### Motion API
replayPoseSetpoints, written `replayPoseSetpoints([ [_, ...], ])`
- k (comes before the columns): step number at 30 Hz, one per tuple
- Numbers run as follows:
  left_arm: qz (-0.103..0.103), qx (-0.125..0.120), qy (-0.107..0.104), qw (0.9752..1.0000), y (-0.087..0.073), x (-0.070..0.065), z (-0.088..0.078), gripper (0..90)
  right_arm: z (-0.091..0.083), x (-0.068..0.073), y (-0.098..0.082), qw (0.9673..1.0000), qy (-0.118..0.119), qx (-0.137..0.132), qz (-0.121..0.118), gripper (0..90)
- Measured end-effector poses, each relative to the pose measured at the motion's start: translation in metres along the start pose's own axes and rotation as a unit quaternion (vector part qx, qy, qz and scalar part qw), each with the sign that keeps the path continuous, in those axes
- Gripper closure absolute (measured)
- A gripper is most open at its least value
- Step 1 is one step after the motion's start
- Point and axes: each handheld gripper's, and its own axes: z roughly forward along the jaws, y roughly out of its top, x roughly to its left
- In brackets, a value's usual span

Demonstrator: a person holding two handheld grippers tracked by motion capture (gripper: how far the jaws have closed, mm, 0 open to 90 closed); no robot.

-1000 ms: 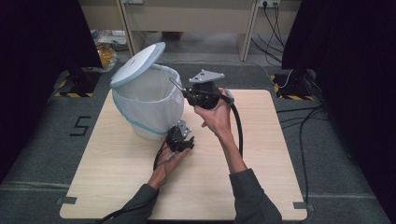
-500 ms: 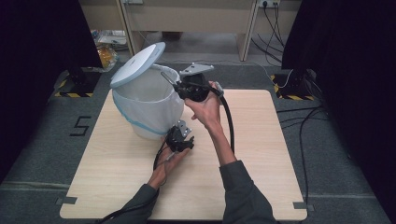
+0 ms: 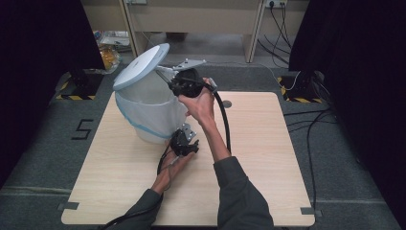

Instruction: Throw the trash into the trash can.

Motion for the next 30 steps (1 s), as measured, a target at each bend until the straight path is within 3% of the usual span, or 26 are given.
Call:
replayPoseSetpoints([
  [18,-0.004,-0.003,0.001,1.0000,0.000,-0.001,0.001,38.2,0.031,0.005,0.008,0.9996,0.021,-0.005,0.018,79.3],
  [21,-0.004,-0.003,0.001,1.0000,0.000,-0.001,0.000,38.2,0.034,0.006,0.008,0.9991,0.023,-0.004,0.035,71.0],
  [30,-0.003,-0.001,0.001,1.0000,0.000,0.000,0.000,38.2,0.018,0.001,0.009,0.9995,0.009,-0.004,0.030,61.9],
])
